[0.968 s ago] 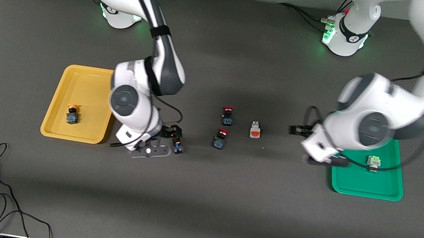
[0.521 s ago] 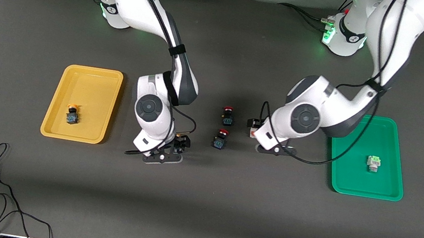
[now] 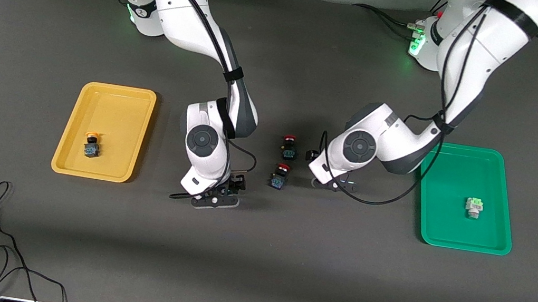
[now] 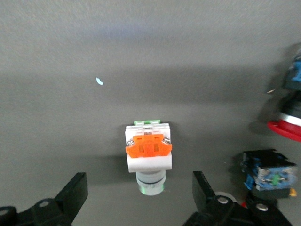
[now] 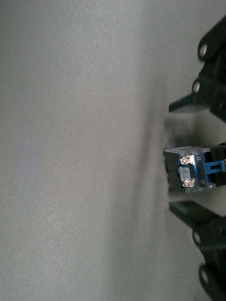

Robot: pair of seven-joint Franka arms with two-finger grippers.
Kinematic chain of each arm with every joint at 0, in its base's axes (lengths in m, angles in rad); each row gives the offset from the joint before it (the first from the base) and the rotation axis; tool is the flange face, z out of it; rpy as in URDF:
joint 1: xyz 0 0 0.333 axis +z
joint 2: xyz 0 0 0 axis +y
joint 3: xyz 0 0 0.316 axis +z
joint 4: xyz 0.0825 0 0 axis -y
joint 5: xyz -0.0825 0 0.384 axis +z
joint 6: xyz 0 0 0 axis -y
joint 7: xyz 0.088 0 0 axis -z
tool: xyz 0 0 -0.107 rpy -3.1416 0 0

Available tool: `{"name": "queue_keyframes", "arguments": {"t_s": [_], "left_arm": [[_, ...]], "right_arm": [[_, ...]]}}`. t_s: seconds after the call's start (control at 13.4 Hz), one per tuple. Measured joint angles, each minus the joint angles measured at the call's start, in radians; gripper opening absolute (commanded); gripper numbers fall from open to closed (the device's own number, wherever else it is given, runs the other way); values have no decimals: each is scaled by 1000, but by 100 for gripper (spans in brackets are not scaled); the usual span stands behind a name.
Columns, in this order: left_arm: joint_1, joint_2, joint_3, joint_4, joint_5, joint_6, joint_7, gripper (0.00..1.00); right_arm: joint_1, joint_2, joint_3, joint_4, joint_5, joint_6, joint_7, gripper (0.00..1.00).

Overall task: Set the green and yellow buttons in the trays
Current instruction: 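Place the orange button in the green tray while the right gripper places the yellow button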

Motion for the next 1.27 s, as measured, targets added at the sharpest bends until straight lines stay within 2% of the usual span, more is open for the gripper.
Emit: {"name": "queue_keyframes", "arguments": {"t_s": [0.15,0.22,0.37,0.45,0.52,1.04,1.27], "left_arm": [[-20,10,21,0,1,28,-7,99],[-23,18,28,-1,2,49,-8,90],[-24,35,40,-1,7,83,-8,45],[-27,43,42,-1,12,97,-8,11],[-35,47,51,-1,15,105,-9,0],[-66,20,72,17,16,80,-106,0],[-57,-42,80,74,17,-126,-72,0]], "right_arm": [[0,-1,0,0,0,0,1,15],[-1,-3,0,1,0,0,1,15],[-4,-9,-1,2,1,-5,3,14],[-6,-16,-4,4,1,-27,4,14],[-7,-31,-13,7,1,-63,5,14],[-12,-255,-173,16,-7,-424,3,13],[-12,-289,-243,-54,-36,-460,-19,12]]}}
